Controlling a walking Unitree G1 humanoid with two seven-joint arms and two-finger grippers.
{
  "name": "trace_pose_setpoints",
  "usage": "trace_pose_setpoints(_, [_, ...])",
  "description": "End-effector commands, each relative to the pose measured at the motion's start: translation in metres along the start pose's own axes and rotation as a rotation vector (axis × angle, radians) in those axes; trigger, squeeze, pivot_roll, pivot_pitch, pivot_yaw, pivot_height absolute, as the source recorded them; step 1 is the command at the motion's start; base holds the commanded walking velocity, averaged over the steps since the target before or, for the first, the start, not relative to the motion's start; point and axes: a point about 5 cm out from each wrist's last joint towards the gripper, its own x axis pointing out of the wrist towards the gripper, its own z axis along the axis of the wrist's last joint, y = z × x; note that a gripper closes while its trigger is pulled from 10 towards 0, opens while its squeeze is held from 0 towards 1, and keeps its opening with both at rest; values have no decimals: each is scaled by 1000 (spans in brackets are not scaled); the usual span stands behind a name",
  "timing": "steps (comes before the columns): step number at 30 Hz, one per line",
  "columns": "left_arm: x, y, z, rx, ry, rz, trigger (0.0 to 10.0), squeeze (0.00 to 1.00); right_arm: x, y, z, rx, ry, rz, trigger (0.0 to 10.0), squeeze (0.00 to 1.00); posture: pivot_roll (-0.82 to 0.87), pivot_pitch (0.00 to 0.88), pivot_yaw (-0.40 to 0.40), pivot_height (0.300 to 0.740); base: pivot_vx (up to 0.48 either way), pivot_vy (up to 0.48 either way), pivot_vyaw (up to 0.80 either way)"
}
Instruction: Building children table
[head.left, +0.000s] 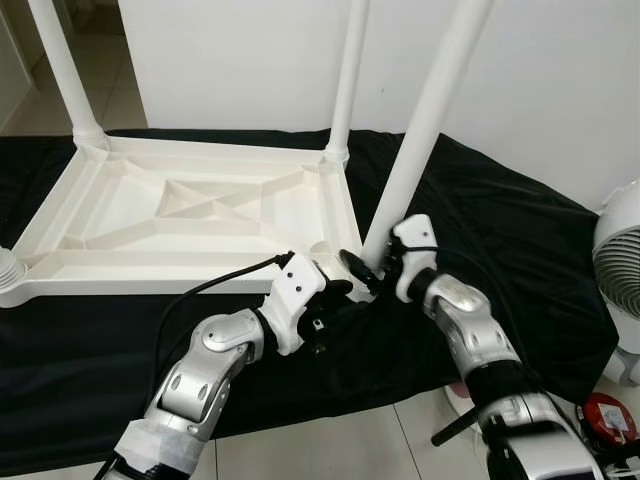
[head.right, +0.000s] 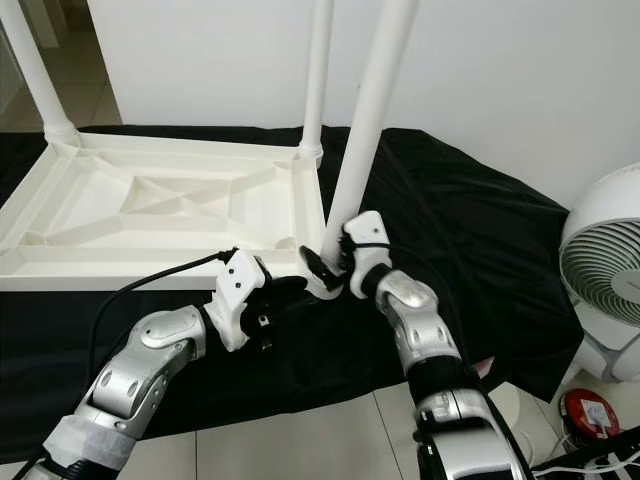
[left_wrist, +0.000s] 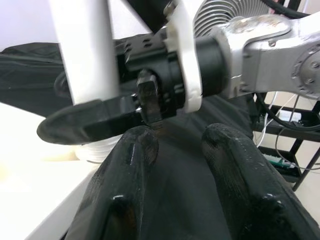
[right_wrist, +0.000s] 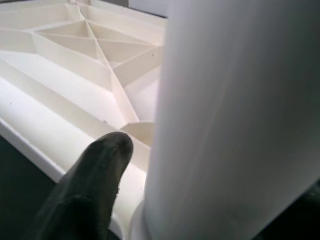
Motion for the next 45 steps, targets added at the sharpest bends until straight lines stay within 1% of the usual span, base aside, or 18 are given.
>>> trace_pose_setpoints(1, [3, -2, -1, 14, 11, 1, 10000, 0, 3, 6, -6, 0, 27, 36, 0, 0, 31, 19, -80, 740, 0, 0, 0])
trace_pose_setpoints(7, [4, -2, -1, 15, 12, 9, 10000, 0, 4, 8, -10, 13, 31, 91, 0, 0, 47, 17, -80, 740, 0, 0, 0])
trace_pose_setpoints(14, [3, 0, -1, 18, 13, 11, 10000, 0, 0, 3, -15, 13, 35, 78, 0, 0, 46, 16, -78, 740, 0, 0, 0])
trace_pose_setpoints(15, [3, 1, -1, 18, 13, 12, 10000, 0, -1, 1, -16, 15, 34, 61, 1647, 0, 43, 16, -75, 740, 0, 0, 0])
trace_pose_setpoints(16, [3, 1, -1, 18, 13, 12, 10000, 0, -1, 1, -16, 15, 34, 61, 1647, 0, 43, 16, -75, 740, 0, 0, 0])
trace_pose_setpoints(17, [3, 2, -1, 18, 14, 13, 10000, 0, -3, 0, -18, 20, 34, 27, 10000, 0, 42, 17, -74, 740, 0, 0, 0])
trace_pose_setpoints(21, [3, 2, -2, 19, 14, 15, 10000, 0, -6, -3, -19, 33, 27, -33, 10000, 0, 40, 16, -74, 740, 0, 0, 0])
trace_pose_setpoints(24, [4, 5, -5, 10, 18, 37, 10000, 0, -8, -1, -17, 41, -3, -162, 10000, 0, 30, 19, -72, 740, 0, 0, 0])
trace_pose_setpoints(25, [4, 5, -5, 10, 18, 37, 10000, 0, -8, -1, -17, 41, -3, -162, 10000, 0, 30, 19, -72, 740, 0, 0, 0])
trace_pose_setpoints(28, [3, 5, -6, 2, 14, 41, 10000, 0, -9, 3, -18, 68, -1, -336, 10000, 0, 23, 24, -68, 740, 0, 0, 0])
trace_pose_setpoints(29, [3, 5, -6, 2, 14, 41, 10000, 0, -9, 3, -18, 68, -1, -336, 10000, 0, 23, 24, -68, 740, 0, 0, 0])
trace_pose_setpoints(31, [3, 5, -6, -1, 15, 42, 10000, 0, -9, 7, -19, 92, 5, -457, 10000, 0, 22, 28, -68, 740, 0, 0, 0])
trace_pose_setpoints(34, [3, 5, -6, -4, 14, 42, 10000, 0, -6, 15, -19, 139, 16, -567, 10000, 0, 21, 30, -68, 740, 0, 0, 0])
trace_pose_setpoints(35, [3, 5, -6, -5, 13, 42, 10000, 0, -2, 21, -18, 169, 12, -586, 10000, 0, 21, 34, -69, 740, 0, 0, 0])
trace_pose_setpoints(36, [3, 5, -6, -5, 13, 42, 10000, 0, -2, 21, -18, 169, 12, -586, 10000, 0, 21, 34, -69, 740, 0, 0, 0])
trace_pose_setpoints(38, [4, 4, -6, -9, 10, 41, 10000, 0, 4, 33, -12, 172, -11, -562, 10000, 0, 19, 37, -67, 740, 0, 0, 0])
trace_pose_setpoints(44, [5, 3, -7, -12, 7, 37, 10000, 0, 3, 40, -6, 141, -29, -514, 10000, 0, 21, 37, -72, 740, 0, 0, 0])
trace_pose_setpoints(45, [4, 3, -7, -12, 8, 37, 10000, 0, 2, 40, -6, 143, -29, -508, 10000, 125, 24, 38, -75, 740, 0, 0, 0])
